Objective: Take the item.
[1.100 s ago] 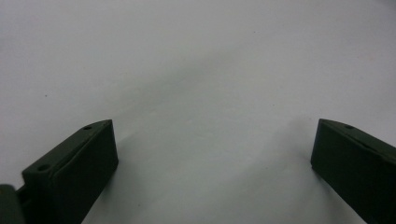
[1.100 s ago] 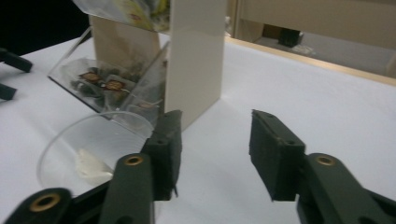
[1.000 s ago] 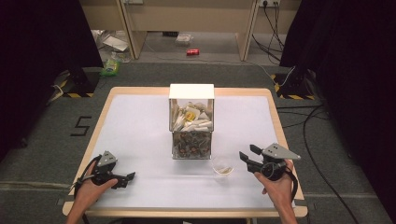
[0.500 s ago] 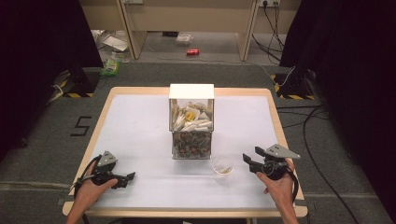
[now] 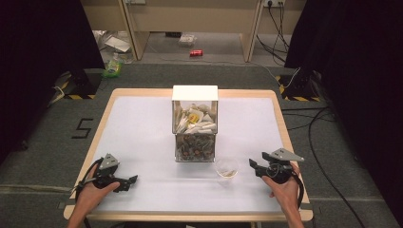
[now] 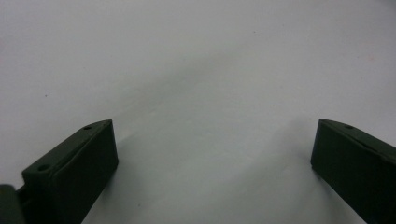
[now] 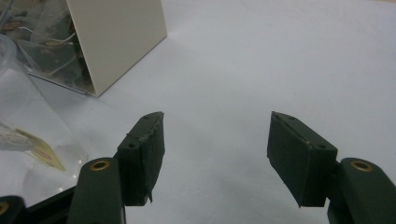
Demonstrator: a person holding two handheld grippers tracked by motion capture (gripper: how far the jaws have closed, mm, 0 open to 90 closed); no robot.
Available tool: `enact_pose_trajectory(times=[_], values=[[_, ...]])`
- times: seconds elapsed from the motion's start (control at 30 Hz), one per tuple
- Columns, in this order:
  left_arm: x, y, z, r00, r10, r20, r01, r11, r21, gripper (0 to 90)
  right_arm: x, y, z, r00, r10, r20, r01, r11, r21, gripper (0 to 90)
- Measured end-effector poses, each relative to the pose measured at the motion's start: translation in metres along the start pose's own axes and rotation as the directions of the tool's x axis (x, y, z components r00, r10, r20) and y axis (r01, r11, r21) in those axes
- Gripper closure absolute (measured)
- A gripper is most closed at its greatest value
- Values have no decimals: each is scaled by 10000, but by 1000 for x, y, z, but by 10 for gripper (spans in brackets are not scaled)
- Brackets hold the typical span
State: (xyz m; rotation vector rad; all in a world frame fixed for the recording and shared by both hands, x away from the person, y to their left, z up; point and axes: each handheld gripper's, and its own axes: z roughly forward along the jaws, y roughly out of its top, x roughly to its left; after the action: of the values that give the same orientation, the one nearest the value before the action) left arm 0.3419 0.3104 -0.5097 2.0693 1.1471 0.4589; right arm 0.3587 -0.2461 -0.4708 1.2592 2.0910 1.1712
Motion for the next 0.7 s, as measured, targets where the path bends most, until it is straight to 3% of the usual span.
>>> enact_pose_trajectory(times=[0.7], values=[[0, 0, 0, 10000, 0, -2, 0, 10000, -2, 0, -5, -9, 8, 9996, 50, 266, -67, 9981, 619, 318]])
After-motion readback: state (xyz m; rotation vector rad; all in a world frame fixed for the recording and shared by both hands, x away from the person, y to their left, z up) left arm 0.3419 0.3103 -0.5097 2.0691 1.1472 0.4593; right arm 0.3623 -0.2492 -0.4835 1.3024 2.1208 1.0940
